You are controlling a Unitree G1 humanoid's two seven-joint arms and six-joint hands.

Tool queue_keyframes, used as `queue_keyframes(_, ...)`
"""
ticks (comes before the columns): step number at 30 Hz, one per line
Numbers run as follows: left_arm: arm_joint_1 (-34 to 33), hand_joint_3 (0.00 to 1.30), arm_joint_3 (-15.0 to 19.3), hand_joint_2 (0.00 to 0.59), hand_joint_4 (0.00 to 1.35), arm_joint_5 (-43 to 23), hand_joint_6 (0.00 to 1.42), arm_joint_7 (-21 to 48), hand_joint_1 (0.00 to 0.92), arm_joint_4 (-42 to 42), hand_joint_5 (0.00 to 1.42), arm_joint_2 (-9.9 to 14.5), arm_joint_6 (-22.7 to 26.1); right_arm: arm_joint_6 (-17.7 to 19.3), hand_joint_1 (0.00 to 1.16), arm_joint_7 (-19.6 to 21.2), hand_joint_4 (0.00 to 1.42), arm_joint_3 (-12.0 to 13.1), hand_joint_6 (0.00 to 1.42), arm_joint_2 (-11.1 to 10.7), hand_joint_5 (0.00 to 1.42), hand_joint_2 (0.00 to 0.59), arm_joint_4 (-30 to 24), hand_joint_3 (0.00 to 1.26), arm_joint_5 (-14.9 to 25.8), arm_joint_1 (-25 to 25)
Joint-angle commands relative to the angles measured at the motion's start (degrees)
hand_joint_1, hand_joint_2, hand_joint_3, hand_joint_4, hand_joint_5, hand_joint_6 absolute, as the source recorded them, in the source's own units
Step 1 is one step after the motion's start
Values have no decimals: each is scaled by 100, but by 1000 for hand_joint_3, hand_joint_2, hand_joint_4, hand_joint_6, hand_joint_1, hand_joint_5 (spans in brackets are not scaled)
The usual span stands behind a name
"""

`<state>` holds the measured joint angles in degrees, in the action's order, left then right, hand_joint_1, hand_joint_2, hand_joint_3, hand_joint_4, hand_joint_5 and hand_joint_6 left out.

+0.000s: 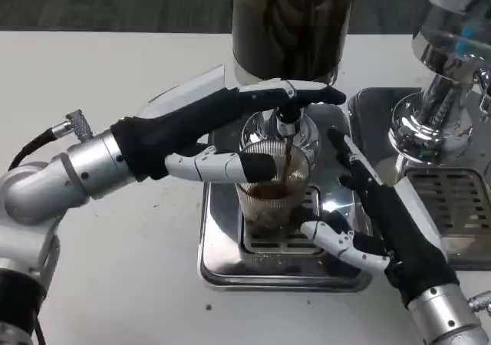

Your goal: Grasp the cup under the faucet to collect the drink, then remove the cup.

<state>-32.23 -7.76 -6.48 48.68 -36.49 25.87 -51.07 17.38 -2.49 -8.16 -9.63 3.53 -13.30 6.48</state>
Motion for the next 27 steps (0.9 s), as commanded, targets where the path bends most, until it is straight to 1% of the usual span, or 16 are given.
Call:
queue_keyframes(1, 79, 209, -149, 85, 127, 248, 40, 116, 0, -49, 130, 107, -56, 49, 642, -34, 12, -41, 82, 14, 17, 226, 137, 45, 10, -158)
queue_keyframes(15, 88, 209, -154, 85, 127, 232, 40, 97, 0, 55, 130, 224, -21, 110, 624, 10, 12, -181, 80, 111, 15, 228, 462, 47, -16, -438)
queue_keyframes(27, 62, 210, -125, 85, 127, 274, 43, 41, 0, -4, 130, 260, -58, 181, 617, 18, 12, -186, 80, 173, 15, 230, 719, 47, 0, -615)
